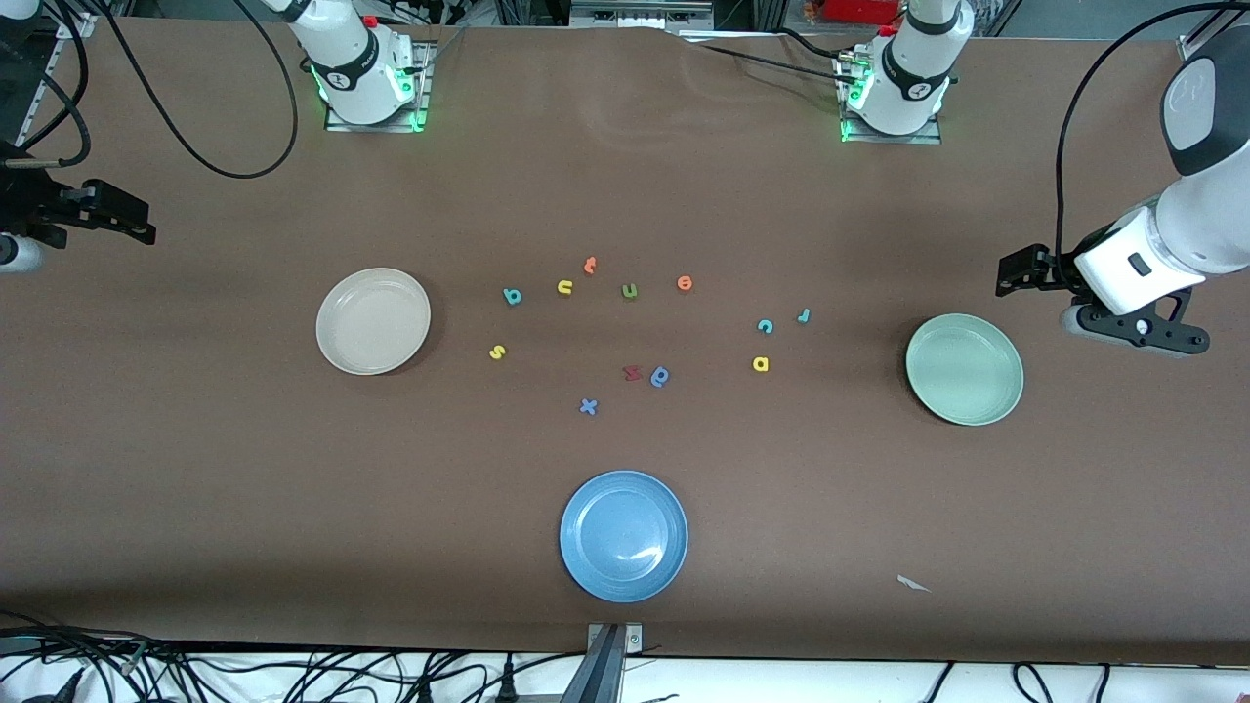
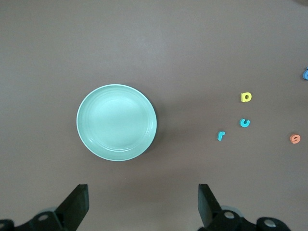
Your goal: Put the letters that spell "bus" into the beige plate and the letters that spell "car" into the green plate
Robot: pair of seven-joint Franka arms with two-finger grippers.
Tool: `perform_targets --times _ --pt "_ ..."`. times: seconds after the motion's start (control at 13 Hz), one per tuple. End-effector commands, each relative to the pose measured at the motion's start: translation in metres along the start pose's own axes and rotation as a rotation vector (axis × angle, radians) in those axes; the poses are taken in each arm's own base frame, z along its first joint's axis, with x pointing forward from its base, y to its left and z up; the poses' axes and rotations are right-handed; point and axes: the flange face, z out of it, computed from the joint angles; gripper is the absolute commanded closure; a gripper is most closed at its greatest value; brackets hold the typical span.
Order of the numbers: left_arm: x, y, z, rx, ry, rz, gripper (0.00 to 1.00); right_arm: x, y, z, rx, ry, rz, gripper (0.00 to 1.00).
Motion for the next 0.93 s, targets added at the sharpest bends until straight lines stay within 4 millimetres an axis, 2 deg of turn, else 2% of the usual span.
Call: perform_targets --times 0.0,0.85 --pt "-0.003 0.0 -0.001 -0.034 -0.003 0.015 0.0 -0.001 -0.003 -0.002 0.018 -0.008 0.01 0.0" --pt "0.004 -0.001 0.011 -0.038 -0.021 0.019 0.0 0.0 -0.003 0.0 0.028 -0.01 0.009 0.0"
